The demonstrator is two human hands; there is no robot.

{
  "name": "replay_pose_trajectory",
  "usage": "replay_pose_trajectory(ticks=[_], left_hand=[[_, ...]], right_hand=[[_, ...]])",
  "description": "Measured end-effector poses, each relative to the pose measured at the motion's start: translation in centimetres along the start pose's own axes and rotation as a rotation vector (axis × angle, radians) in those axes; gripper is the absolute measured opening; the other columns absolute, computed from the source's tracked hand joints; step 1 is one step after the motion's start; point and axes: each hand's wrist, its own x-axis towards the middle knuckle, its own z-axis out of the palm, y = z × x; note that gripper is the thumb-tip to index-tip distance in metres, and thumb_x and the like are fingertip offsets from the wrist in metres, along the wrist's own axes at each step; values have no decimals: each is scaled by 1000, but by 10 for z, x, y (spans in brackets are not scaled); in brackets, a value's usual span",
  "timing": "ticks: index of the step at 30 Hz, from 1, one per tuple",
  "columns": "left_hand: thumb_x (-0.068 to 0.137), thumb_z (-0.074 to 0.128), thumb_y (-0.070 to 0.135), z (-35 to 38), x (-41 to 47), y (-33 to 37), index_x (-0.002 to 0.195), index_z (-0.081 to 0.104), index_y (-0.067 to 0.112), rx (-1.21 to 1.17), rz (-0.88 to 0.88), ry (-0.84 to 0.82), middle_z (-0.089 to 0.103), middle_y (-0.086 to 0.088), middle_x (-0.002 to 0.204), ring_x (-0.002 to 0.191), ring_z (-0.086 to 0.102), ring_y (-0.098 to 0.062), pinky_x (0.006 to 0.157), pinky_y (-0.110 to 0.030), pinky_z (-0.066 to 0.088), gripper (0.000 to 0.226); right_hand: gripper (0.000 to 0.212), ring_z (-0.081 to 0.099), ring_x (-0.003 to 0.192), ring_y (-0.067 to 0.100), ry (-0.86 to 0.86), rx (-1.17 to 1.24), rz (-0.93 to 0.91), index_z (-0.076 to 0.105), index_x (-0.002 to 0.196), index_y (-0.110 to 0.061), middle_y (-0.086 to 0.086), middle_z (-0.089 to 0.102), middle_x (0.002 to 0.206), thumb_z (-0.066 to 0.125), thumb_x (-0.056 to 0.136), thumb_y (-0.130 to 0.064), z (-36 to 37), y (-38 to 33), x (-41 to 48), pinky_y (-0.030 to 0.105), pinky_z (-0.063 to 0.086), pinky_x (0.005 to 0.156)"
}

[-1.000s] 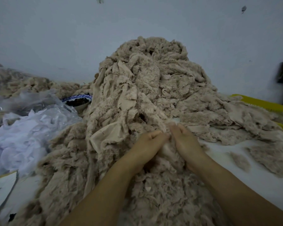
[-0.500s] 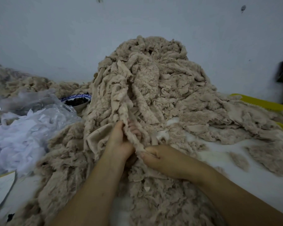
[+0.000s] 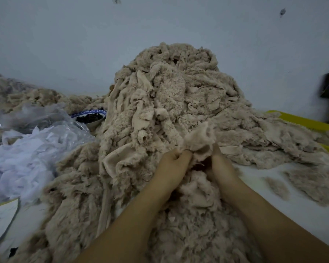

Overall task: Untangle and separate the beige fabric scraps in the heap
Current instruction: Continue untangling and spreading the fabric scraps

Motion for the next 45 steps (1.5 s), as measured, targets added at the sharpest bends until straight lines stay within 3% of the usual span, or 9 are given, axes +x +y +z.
replay_pose_trajectory(ticks=[3,8,13,19,27,33,36,40,45], left_hand=[[96,52,42,-1,-2,1,72,60,8,-33,-24,42,53,-12,66,59,52,-33,59,-38,47,43],[97,42,53,-5,3,1,84,73,3,-121,-74,122,75,-12,81,79,71,-26,80,-44,57,60],[105,35,32,-5,4,-4,68,54,15,169,128,67,55,0,60,59,52,-13,57,-26,44,45],[98,49,33,0,7,-15,54,36,18,370,237,38,34,7,43,41,29,-9,42,-26,22,49],[95,52,46,-11,14,-5,97,76,11,-452,-304,138,77,-11,94,90,73,-27,86,-44,57,42],[86,62,65,-9,15,-12,96,64,38,-87,70,23,70,25,89,80,64,12,62,-10,49,29],[92,64,41,-13,21,-18,75,62,24,-134,56,183,65,8,71,68,63,-8,60,-20,50,25],[98,60,27,-25,28,-15,88,71,6,-539,-155,210,75,-8,92,84,72,-26,82,-39,57,26],[92,58,57,-26,27,-7,117,72,15,-605,-224,40,75,-8,112,102,73,-24,95,-40,54,51]], right_hand=[[47,72,71,2,-70,-52,-65,72,64,-55,-15,75,72,38,95,-65,6,3,0,25,55,67],[48,72,79,16,-212,-34,-88,78,90,-32,1,76,88,53,71,-69,2,7,7,46,54,89],[23,68,91,-3,-274,-198,-232,70,90,-52,-17,73,99,52,86,-66,6,10,-2,13,53,76],[35,59,62,9,-97,-186,-189,59,70,-28,-7,61,66,48,102,-34,-3,1,0,22,49,60],[43,71,78,13,-85,162,-87,73,68,-29,-2,74,81,48,103,-22,-2,0,8,29,56,69],[32,69,79,8,-138,-178,-229,67,76,-34,-8,72,83,48,103,-35,1,-2,-5,22,52,68],[35,66,75,12,-135,-176,-227,62,72,-31,-6,68,76,46,104,-35,2,-2,-5,26,51,68],[31,65,87,8,-181,-56,-213,67,82,-31,-9,68,88,45,105,-32,-2,-3,-2,31,53,86],[33,63,80,7,-140,89,-192,69,78,-32,-8,67,83,48,104,-30,-4,-3,2,34,53,83]])
